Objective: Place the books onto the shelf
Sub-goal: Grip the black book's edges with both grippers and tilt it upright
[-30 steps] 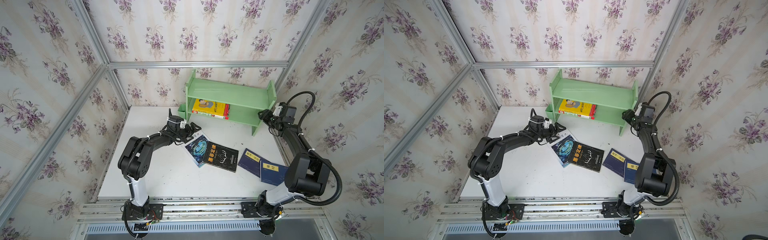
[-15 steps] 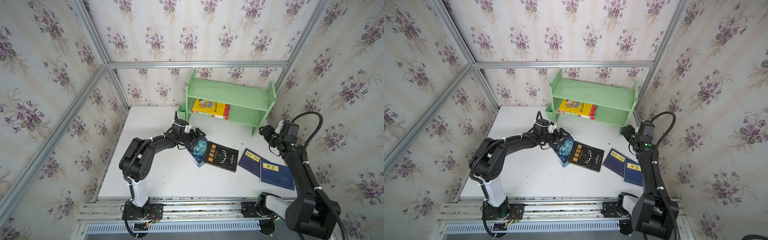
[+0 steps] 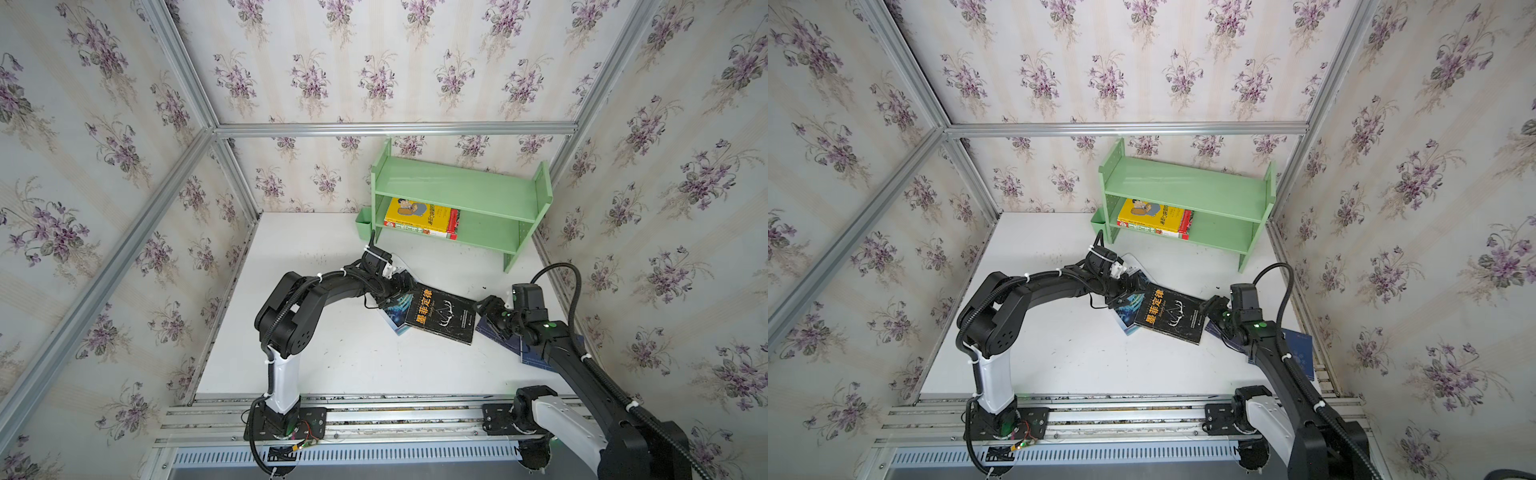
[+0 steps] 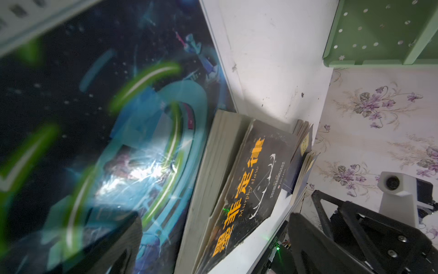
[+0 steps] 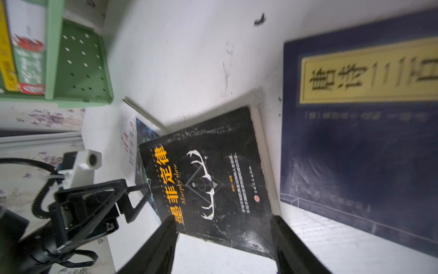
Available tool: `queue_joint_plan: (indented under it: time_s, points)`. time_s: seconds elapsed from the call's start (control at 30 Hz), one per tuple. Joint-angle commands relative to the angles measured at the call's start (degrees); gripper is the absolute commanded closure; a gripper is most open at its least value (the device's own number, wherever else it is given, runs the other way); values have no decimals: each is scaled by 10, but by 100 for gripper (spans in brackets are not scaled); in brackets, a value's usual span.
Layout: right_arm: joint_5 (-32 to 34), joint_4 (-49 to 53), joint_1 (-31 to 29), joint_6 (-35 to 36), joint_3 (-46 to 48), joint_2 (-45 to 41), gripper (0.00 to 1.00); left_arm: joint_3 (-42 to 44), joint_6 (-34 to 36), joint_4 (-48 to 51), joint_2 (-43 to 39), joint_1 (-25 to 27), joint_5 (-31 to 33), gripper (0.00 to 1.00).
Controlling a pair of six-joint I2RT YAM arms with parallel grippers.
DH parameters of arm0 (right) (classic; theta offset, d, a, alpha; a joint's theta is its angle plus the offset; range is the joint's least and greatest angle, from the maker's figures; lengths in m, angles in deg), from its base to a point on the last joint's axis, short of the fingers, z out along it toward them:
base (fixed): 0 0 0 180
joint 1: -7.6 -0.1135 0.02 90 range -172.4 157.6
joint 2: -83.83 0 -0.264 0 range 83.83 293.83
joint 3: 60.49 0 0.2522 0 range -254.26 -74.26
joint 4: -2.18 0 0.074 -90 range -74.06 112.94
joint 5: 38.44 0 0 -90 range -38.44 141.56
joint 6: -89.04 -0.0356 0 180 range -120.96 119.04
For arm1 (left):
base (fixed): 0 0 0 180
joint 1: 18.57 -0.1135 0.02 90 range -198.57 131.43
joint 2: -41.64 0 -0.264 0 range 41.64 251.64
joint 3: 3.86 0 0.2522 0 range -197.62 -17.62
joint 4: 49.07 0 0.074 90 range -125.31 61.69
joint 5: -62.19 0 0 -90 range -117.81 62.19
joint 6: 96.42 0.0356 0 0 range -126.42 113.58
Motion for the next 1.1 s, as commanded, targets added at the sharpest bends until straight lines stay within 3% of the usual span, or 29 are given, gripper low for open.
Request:
queue_joint_plan:
  time_s: [0.0,0.2,0.6,0.73,1.07]
  points:
    - [29,-21,-19,-24,17,7,35,-3,27,53,9,5,16,1]
    - [45,-29,-20,-11,45,27,35,-20,46,74,32,14,11,2]
    - [-26,-155,-54,19,55,174,41,-40,78,79,48,33,-5,12]
    - [-37,-166,-57,18,44,209,44,-49,105,72,20,33,-13,21]
    - [-41,-173,-57,22,29,221,44,-32,119,55,-48,32,-10,58]
